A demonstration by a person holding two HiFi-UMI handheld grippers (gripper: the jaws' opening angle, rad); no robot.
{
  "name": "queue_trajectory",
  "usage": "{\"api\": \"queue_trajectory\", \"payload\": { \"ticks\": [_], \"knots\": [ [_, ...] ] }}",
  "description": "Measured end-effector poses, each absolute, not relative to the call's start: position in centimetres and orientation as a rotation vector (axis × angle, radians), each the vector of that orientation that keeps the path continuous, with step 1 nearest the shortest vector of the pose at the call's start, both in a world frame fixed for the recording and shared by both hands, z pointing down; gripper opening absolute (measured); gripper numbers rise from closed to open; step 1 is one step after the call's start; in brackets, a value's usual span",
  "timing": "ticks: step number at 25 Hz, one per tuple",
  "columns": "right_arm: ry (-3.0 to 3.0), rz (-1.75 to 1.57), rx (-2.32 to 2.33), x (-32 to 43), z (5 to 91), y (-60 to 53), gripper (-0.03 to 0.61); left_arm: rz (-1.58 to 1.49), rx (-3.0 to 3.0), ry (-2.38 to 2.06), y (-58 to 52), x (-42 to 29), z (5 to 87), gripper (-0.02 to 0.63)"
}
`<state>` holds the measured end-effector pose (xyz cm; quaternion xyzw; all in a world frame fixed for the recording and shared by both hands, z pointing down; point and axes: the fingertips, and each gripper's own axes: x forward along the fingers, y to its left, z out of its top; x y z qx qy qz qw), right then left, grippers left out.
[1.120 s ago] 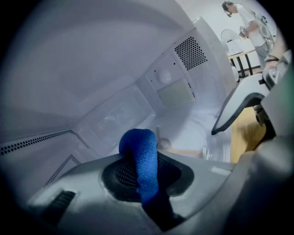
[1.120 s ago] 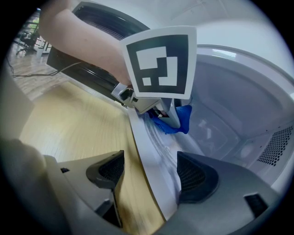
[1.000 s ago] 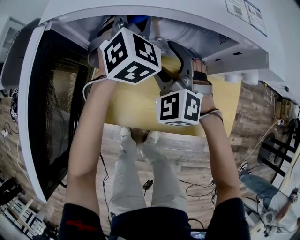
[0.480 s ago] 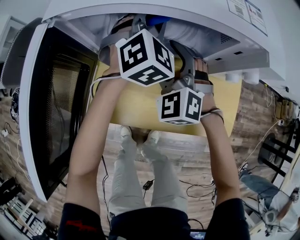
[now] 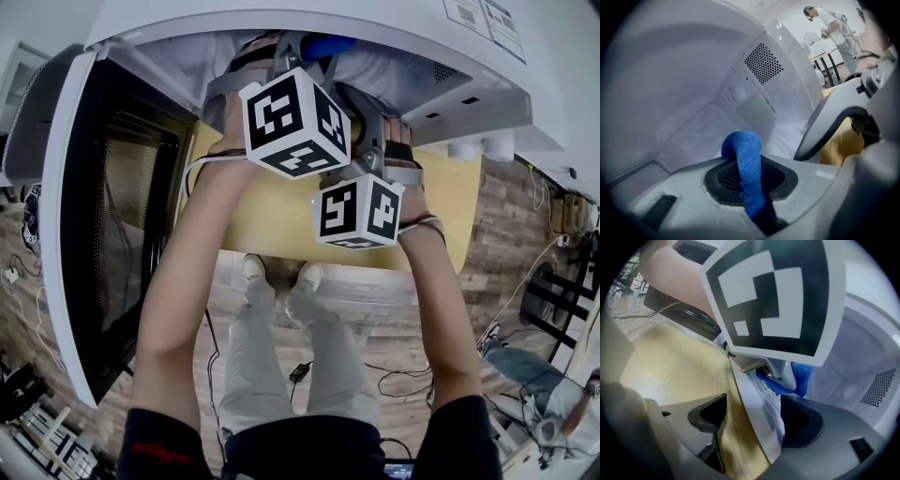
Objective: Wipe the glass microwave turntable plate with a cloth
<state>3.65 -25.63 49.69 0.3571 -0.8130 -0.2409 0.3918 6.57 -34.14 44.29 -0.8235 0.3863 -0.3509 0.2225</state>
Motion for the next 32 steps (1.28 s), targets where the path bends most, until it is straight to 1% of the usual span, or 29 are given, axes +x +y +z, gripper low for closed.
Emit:
{"api": "queue_trajectory", "payload": {
  "ticks": [16,32],
  "knots": [
    [-2.060,-0.607,0.917,3.7,49.7,-25.7,0.318,-0.912,-2.295,0.907,-32.7,8.9,44.3,0.057],
    [-2.061,-0.613,0.912,3.6,49.7,-25.6,0.318,-0.867,-2.321,0.911,-32.8,8.6,44.2,0.057]
  ]
}}
